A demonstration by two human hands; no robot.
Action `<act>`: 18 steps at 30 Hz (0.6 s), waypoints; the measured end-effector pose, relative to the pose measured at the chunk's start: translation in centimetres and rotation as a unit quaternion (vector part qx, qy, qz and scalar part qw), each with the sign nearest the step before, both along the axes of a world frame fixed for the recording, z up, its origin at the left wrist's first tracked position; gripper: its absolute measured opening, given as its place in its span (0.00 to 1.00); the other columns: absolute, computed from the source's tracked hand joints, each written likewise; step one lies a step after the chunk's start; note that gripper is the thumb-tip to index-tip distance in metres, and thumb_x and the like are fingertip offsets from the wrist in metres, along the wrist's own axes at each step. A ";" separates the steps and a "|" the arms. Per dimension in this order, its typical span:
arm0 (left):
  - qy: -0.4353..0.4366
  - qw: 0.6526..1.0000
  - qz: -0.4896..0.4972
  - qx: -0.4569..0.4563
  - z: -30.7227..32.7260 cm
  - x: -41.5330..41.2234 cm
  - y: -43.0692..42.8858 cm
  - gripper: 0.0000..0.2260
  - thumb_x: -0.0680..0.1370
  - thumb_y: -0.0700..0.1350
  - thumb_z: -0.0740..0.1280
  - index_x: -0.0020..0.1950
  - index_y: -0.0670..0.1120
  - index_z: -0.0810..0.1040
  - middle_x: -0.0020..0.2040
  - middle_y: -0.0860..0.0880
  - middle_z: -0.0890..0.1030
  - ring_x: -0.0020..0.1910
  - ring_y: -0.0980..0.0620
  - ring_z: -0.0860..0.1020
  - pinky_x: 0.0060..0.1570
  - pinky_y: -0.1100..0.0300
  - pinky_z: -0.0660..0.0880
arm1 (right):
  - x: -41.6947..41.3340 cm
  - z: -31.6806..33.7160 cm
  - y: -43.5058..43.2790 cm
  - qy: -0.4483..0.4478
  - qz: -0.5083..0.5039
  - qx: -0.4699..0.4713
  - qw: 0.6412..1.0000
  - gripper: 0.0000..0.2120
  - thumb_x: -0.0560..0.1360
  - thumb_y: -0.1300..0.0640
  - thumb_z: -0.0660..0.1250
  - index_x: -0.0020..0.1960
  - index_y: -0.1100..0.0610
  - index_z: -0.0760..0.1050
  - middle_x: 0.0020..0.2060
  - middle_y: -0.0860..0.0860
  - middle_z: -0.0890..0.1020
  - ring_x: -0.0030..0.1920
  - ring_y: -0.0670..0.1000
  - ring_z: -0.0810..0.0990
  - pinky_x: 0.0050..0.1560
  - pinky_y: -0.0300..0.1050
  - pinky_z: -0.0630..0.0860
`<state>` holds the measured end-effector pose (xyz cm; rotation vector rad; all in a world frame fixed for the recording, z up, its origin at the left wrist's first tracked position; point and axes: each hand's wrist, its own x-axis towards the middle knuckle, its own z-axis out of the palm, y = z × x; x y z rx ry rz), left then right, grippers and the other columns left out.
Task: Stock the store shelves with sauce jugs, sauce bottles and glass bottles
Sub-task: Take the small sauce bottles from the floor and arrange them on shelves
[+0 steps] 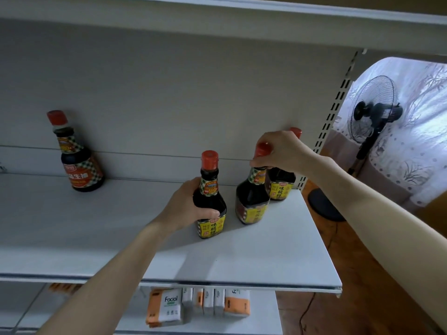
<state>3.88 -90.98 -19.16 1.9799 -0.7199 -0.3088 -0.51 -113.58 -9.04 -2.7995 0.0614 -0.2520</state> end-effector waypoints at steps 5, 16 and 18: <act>0.003 1.000 0.008 -0.006 -0.2 0.2 0.0 0.25 0.51 0.58 0.70 0.46 0.61 0.72 0.46 0.59 0.78 0.46 0.64 0.76 0.42 0.70 0.69 | 2.2 0.2 -0.1 0.001 -0.052 -0.006 0.999 0.21 0.69 0.49 0.71 0.46 0.68 0.76 0.39 0.57 0.77 0.36 0.51 0.73 0.39 0.47 0.74; 0.002 1.000 0.003 -0.018 -0.9 1.0 -0.2 0.25 0.52 0.57 0.71 0.48 0.58 0.73 0.48 0.52 0.80 0.48 0.55 0.78 0.47 0.62 0.72 | 5.4 0.1 -2.3 0.035 -0.087 -0.027 0.995 0.19 0.71 0.52 0.70 0.31 0.56 0.62 0.30 0.48 0.67 0.31 0.48 0.67 0.30 0.38 0.62; 0.002 1.000 0.002 -0.016 -0.8 1.1 -0.3 0.25 0.53 0.58 0.71 0.48 0.59 0.72 0.47 0.54 0.80 0.47 0.56 0.78 0.46 0.63 0.72 | 5.7 0.0 -2.5 0.034 -0.089 -0.027 0.995 0.19 0.71 0.52 0.70 0.32 0.55 0.62 0.30 0.49 0.67 0.31 0.48 0.67 0.32 0.40 0.64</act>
